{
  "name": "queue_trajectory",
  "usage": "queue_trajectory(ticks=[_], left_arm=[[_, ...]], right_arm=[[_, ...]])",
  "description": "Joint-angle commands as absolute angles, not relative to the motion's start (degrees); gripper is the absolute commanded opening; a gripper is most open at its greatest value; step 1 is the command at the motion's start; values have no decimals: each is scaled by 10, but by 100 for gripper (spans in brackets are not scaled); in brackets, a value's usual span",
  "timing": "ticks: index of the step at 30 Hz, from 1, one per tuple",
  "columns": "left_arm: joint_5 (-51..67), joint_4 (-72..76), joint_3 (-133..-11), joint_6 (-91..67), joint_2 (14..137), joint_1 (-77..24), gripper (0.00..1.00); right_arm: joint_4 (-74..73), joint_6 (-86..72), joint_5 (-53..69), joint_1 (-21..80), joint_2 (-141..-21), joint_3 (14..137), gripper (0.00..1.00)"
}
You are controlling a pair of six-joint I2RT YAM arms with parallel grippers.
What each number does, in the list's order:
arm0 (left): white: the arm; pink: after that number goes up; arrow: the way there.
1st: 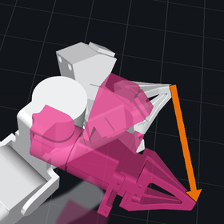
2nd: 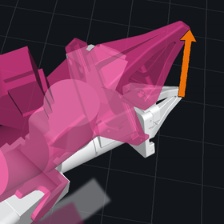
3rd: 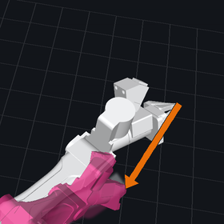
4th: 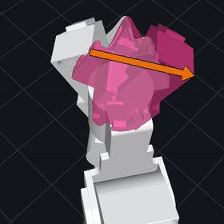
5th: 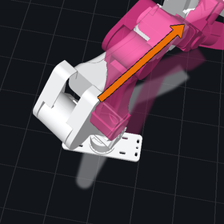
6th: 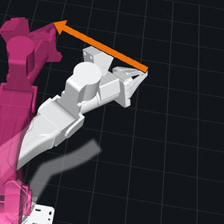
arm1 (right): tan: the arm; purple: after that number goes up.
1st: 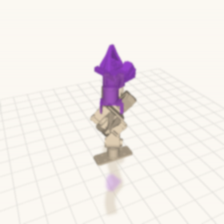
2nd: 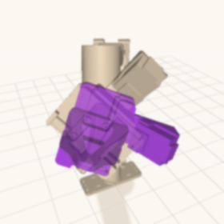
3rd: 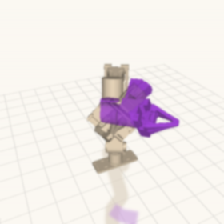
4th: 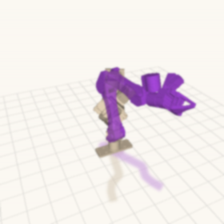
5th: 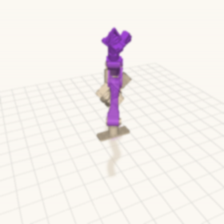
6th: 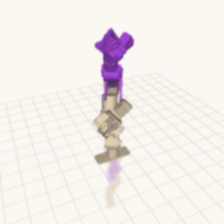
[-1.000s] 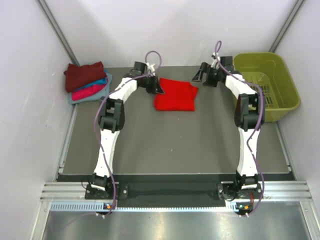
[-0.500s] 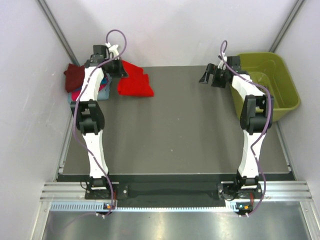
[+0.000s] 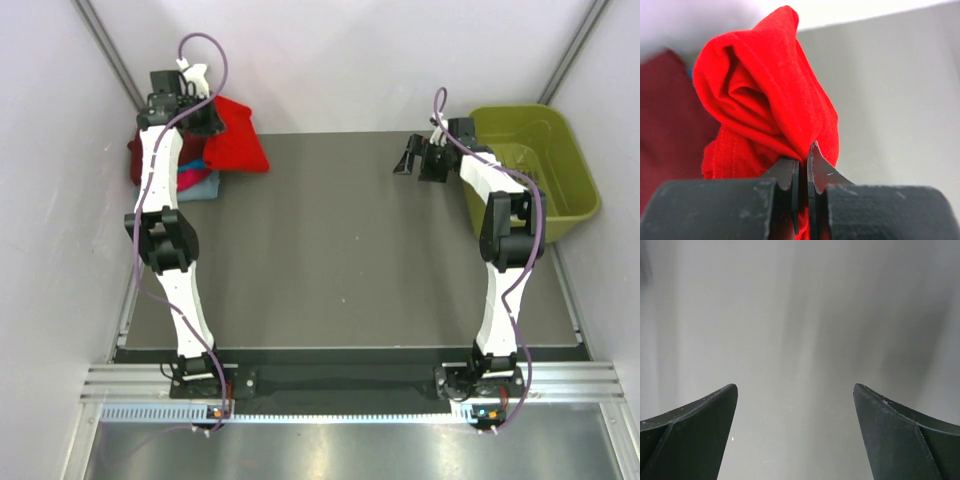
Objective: Fold and stack the t-shirts
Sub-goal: Neatly place the folded tshirt to the corner
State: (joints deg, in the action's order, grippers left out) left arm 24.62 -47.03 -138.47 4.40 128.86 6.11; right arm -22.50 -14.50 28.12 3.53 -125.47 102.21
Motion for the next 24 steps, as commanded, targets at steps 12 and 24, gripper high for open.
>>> queue_trajectory(ticks=[12, 24], left_arm=[[207, -402, -1484, 90, 1213, 81, 0], [154, -414, -1475, 120, 1196, 129, 0]], right_arm=[[-212, -120, 280, 63, -1187, 994, 100], [-211, -114, 279, 71, -1176, 974, 100]])
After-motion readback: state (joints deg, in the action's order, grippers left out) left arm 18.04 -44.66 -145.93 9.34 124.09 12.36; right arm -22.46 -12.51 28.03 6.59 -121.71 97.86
